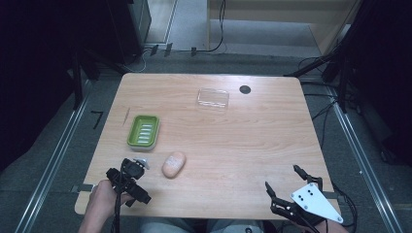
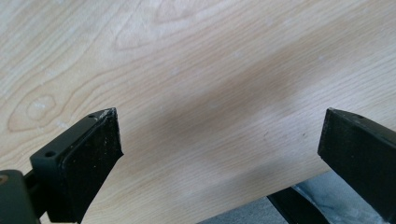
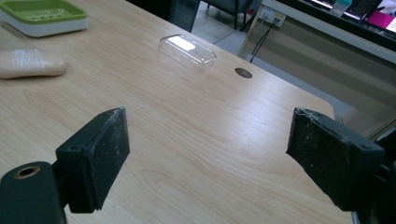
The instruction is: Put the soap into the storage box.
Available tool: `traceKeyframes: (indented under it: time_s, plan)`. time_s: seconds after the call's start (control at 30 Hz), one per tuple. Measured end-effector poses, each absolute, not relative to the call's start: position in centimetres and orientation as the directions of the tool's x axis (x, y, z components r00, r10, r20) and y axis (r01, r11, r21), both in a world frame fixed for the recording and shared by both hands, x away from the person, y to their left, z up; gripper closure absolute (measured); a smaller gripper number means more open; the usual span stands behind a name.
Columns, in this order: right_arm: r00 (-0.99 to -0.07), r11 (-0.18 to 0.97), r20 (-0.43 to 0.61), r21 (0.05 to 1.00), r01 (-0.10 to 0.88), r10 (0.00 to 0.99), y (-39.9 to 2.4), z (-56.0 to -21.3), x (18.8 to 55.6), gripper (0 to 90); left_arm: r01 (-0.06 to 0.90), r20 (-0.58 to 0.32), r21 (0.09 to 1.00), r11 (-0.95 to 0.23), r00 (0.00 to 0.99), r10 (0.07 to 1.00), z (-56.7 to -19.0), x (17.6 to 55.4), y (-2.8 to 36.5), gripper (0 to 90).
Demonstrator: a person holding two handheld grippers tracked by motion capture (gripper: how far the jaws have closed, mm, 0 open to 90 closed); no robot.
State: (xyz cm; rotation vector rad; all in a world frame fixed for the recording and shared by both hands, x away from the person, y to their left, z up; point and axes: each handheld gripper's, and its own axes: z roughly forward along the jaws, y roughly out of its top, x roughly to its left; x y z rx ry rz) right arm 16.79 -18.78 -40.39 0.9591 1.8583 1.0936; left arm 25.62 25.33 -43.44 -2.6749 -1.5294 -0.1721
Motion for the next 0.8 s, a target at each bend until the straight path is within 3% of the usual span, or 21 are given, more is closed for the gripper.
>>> traceKeyframes:
  time_s: [0.8]
  plan:
    - [-0.428,0.35,-0.231,0.909,0.224,0.874,-18.8,-40.4,16.8,13.3,0.826,0.112,0.038,-0.562,0.555,0.824,-41.4,27.4,22.4,0.0]
